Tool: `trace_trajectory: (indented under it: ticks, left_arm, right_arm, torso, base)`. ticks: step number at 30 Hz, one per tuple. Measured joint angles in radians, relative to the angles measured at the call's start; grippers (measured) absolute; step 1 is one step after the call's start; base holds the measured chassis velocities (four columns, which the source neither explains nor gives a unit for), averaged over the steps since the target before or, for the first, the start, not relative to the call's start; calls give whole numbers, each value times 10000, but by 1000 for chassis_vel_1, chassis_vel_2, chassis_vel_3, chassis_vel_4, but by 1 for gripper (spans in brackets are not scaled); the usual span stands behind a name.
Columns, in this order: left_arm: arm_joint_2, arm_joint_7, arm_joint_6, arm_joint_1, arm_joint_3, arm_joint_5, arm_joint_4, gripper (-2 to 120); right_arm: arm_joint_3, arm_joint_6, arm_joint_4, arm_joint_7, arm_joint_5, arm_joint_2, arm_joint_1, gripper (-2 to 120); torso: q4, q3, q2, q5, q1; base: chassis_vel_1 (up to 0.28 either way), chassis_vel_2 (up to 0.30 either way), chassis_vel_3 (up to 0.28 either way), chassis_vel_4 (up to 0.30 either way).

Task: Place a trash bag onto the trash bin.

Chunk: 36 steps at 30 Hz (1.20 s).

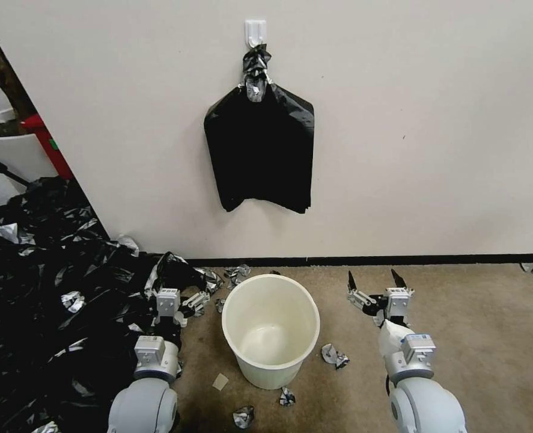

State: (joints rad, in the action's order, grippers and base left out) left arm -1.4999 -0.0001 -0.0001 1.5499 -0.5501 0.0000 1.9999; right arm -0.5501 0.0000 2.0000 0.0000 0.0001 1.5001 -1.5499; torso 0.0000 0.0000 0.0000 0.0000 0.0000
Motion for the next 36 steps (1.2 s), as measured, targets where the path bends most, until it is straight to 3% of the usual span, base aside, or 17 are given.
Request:
trace_trajectory:
  ticks: [36]
  left_arm:
    - [0, 0, 0, 0, 0, 0, 0, 100]
  right_arm:
    - [0, 0, 0, 0, 0, 0, 0, 100]
  torso:
    - [0, 0, 0, 0, 0]
  base:
    - [0, 0, 0, 0]
